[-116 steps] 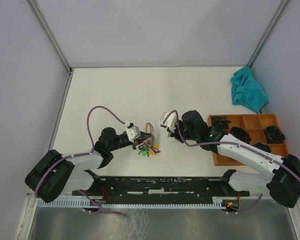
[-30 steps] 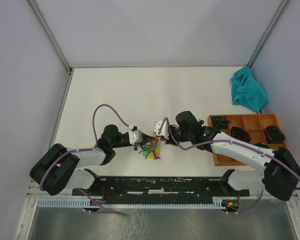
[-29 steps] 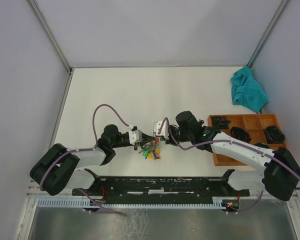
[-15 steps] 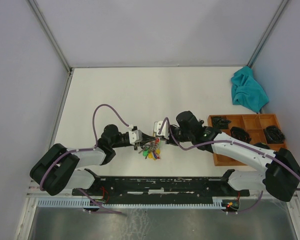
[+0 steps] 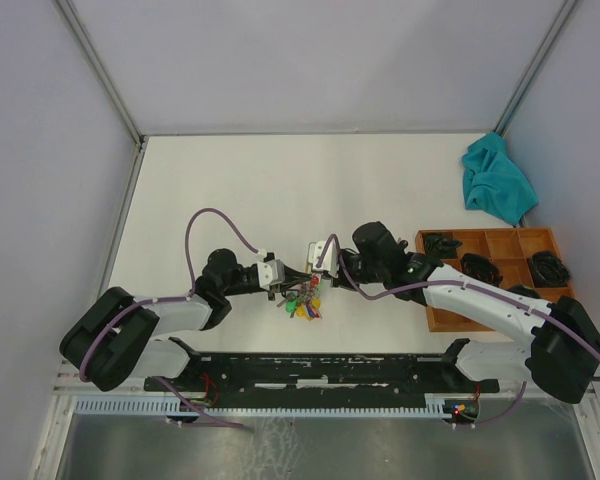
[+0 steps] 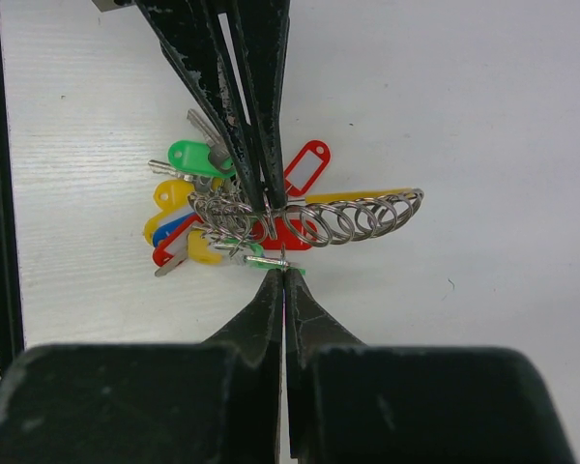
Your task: Put the keys on the keyring
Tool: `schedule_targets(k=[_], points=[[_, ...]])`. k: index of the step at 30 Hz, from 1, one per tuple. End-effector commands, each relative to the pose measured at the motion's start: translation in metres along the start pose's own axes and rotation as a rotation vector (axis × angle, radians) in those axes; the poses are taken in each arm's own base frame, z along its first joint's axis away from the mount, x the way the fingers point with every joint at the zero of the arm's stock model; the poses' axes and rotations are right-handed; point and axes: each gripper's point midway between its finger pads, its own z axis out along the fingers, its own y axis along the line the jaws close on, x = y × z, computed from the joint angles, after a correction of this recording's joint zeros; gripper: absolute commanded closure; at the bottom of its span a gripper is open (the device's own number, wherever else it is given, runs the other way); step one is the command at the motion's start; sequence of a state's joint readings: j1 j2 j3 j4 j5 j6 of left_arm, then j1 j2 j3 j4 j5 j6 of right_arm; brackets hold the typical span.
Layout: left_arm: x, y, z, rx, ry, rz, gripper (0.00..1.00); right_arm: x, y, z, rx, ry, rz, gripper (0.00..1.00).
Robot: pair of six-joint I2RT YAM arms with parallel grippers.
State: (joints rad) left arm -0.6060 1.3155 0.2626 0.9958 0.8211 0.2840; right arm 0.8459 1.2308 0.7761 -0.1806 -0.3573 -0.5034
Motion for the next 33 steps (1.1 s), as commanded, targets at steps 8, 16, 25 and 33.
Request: schedule_targets(k=[8, 16, 25, 33], points=[[-0.0247, 0.0106, 0.0059, -0.001, -0.064, 0.057, 0.97, -0.0293, -0.0073, -0.006, 0.016, -0.085, -0.042, 0.99], [-0.0248, 0.011, 0.0053, -0.004, -0.063, 0.058, 0.97, -0.028, -0.0043, -0.0069, 0.002, -0.079, -0.043, 0.99], [-0.025, 0.0109, 0.0055, -0.002, -0.063, 0.057, 0.97, -0.029, -0.0031, -0.0066, -0.007, -0.082, -0.044, 0.99], [-0.0253, 0.0101, 0.0062, 0.004, -0.065, 0.055, 0.97, -0.0314, -0.0029, -0.0064, -0.01, -0.09, -0.05, 0.99]])
